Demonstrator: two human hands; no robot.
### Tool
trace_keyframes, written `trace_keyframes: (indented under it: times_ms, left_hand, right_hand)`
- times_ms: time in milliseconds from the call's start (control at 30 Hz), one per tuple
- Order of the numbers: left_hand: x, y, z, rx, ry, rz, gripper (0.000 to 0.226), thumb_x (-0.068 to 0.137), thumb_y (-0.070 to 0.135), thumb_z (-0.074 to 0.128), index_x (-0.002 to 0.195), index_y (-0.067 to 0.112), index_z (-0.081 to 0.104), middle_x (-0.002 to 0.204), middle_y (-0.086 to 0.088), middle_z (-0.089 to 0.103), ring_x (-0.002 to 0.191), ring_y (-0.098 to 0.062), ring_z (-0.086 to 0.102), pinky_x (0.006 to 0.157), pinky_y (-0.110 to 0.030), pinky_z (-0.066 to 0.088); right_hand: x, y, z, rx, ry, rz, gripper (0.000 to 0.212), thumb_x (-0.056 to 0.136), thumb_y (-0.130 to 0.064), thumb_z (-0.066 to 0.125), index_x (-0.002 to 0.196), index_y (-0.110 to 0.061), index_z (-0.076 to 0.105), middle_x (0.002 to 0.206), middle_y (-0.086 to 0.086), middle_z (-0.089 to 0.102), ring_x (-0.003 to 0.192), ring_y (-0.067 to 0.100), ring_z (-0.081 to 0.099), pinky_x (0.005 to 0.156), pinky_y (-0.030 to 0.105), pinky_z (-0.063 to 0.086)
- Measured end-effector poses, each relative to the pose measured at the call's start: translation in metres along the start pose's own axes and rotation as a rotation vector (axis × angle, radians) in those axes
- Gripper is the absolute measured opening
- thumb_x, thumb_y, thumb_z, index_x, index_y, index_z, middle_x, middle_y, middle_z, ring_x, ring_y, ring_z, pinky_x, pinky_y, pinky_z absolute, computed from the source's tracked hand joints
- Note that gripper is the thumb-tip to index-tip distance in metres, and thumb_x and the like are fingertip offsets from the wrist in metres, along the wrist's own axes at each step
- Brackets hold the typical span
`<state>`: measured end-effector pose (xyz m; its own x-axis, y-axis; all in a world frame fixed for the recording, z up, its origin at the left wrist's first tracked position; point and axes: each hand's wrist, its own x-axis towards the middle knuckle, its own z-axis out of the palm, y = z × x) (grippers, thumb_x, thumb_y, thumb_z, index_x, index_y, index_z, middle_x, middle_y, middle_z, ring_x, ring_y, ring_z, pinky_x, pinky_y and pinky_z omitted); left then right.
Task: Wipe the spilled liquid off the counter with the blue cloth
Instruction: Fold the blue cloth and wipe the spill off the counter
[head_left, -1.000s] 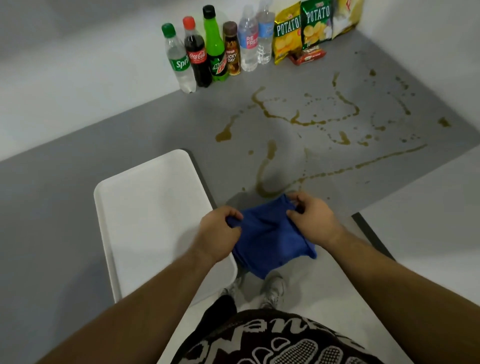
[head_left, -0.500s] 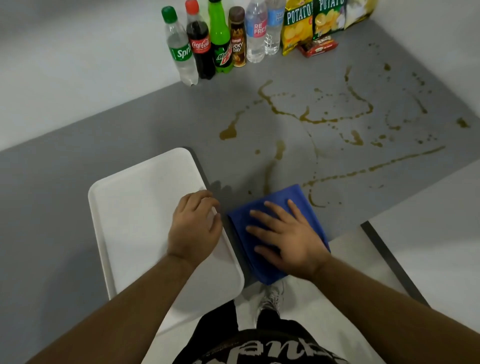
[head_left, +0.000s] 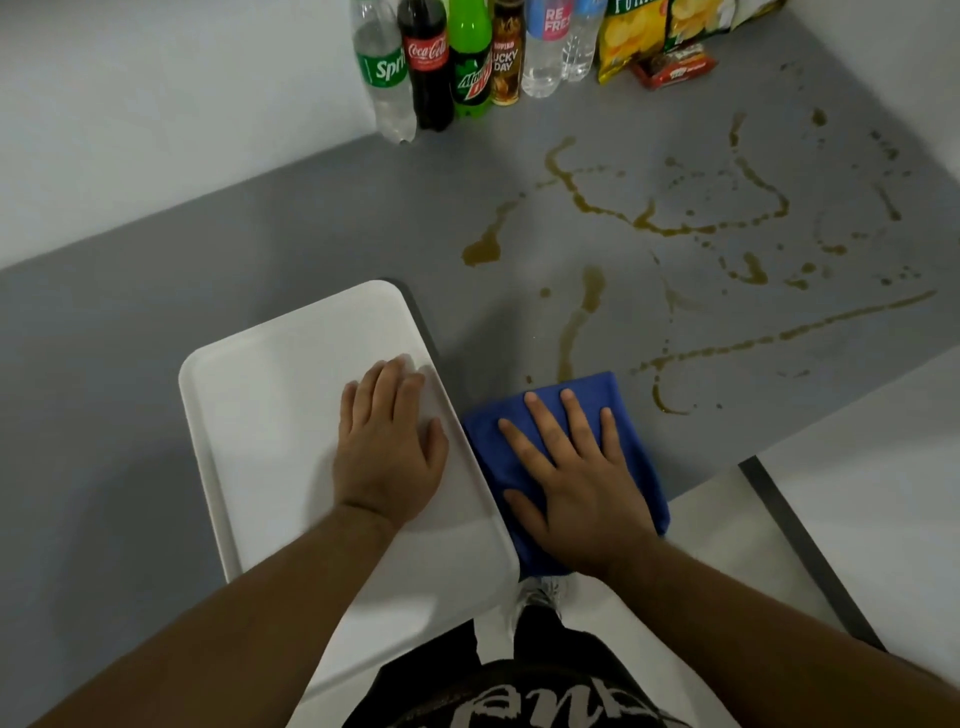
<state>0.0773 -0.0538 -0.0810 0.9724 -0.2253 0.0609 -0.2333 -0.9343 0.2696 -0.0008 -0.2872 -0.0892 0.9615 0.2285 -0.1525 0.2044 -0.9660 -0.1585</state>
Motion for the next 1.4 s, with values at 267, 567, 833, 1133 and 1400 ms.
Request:
trace_keyframes:
  times_ms: [267, 567, 833, 1133, 1400]
  left_hand:
    - [0.0, 0.0, 0.001, 0.047, 0.007, 0.017, 0.056, 0.098, 0.04, 0.046, 0.146, 0.01, 0.049, 0.158, -0.013, 0.043, 0.148, -0.036, 0.038, 0.125, -0.055, 0.025]
    - [0.017, 0.002, -0.003, 0.059, 0.06, 0.028, 0.05, 0.088, 0.034, 0.052, 0.13, 0.008, 0.054, 0.14, -0.018, 0.052, 0.125, -0.041, 0.05, 0.116, -0.053, 0.035]
    - [0.052, -0.013, -0.004, -0.004, 0.044, 0.109, 0.056, 0.096, 0.048, 0.051, 0.141, 0.014, 0.05, 0.156, -0.013, 0.044, 0.146, -0.037, 0.039, 0.126, -0.057, 0.024]
    - [0.083, -0.011, 0.001, -0.001, 0.007, 0.183, 0.056, 0.096, 0.05, 0.052, 0.137, 0.012, 0.057, 0.152, -0.012, 0.051, 0.146, -0.037, 0.04, 0.124, -0.055, 0.027]
    - [0.083, -0.012, 0.005, -0.013, 0.029, 0.174, 0.055, 0.094, 0.045, 0.054, 0.138, 0.012, 0.059, 0.154, -0.012, 0.05, 0.15, -0.038, 0.037, 0.125, -0.055, 0.027]
  right_hand:
    - [0.048, 0.0, -0.004, 0.039, -0.003, 0.065, 0.072, 0.102, -0.068, 0.025, 0.165, -0.034, 0.014, 0.174, -0.003, 0.007, 0.16, 0.028, -0.001, 0.127, 0.059, 0.0]
    - [0.004, 0.007, 0.001, 0.042, 0.09, 0.072, 0.074, 0.101, -0.071, 0.032, 0.164, -0.033, 0.022, 0.173, -0.001, 0.015, 0.16, 0.027, 0.006, 0.124, 0.063, 0.012]
    - [0.027, 0.036, -0.009, 0.016, -0.008, 0.265, 0.09, 0.088, -0.092, 0.019, 0.162, -0.046, -0.002, 0.175, -0.002, 0.0, 0.16, 0.033, -0.005, 0.123, 0.069, 0.001]
    - [0.044, 0.0, -0.006, 0.019, 0.026, 0.156, 0.08, 0.1, -0.074, 0.021, 0.166, -0.03, 0.009, 0.174, 0.001, 0.005, 0.16, 0.029, -0.003, 0.126, 0.063, 0.006]
    - [0.034, 0.025, -0.008, 0.006, 0.055, 0.178, 0.082, 0.098, -0.078, 0.029, 0.165, -0.034, 0.012, 0.174, -0.005, 0.012, 0.16, 0.024, 0.004, 0.125, 0.062, 0.011]
